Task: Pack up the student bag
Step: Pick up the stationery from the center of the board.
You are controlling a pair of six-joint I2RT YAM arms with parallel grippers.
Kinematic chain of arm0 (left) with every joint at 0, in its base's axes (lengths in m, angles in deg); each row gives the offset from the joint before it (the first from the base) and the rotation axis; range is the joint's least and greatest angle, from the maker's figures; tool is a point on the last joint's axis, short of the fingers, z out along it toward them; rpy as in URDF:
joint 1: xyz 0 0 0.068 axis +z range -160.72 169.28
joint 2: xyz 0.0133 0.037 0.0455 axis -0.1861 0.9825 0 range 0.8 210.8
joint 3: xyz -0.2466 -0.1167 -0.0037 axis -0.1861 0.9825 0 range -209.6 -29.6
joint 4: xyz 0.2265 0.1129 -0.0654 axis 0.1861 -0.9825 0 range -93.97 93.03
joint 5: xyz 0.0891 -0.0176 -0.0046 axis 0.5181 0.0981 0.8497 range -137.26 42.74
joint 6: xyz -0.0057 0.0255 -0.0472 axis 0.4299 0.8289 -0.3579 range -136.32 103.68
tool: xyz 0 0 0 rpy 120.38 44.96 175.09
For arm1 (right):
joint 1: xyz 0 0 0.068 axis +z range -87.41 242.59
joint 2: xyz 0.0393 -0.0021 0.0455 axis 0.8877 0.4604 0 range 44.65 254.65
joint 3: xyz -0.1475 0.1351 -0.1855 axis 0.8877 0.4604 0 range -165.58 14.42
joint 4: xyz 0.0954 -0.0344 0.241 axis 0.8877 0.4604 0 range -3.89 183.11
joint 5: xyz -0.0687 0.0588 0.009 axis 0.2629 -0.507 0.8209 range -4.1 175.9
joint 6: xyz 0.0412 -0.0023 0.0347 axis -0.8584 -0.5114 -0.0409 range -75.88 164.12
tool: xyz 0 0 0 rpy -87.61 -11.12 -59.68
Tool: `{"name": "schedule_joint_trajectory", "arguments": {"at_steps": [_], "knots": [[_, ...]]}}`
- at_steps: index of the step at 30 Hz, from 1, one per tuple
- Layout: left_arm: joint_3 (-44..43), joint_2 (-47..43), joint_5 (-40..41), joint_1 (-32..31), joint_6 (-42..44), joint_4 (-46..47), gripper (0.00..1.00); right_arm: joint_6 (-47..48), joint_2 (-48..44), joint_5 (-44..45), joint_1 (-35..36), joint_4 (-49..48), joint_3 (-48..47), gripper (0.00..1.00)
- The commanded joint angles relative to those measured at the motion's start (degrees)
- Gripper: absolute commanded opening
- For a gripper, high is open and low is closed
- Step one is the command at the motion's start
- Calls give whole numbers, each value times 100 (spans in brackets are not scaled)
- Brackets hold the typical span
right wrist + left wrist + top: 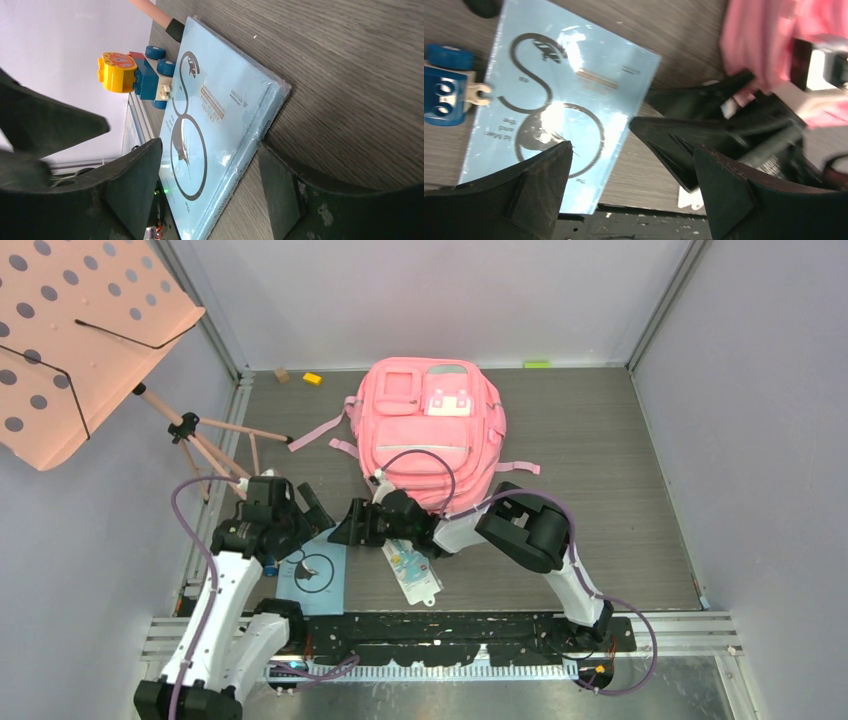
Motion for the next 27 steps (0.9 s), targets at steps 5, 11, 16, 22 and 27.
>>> {"name": "schedule_joint_trajectory", "arguments": {"at_steps": [5, 11, 16, 22, 27], "knots": [[507, 939, 1431, 58, -263, 513, 100, 77, 254, 1149, 20, 2085, -8, 77], [747, 1429, 2185, 256, -425, 900, 100, 211, 0, 1705, 151, 2404, 109, 78], [934, 1686, 2393, 539, -564, 1059, 100, 324, -144, 1802, 202, 2392, 226, 78], [1219, 1847, 2115, 578, -767, 1478, 100, 415, -253, 1805, 202, 2292, 349, 78], [1288, 2188, 1126, 560, -810, 1745, 99, 495, -481, 1973, 192, 2306, 535, 79]]}}
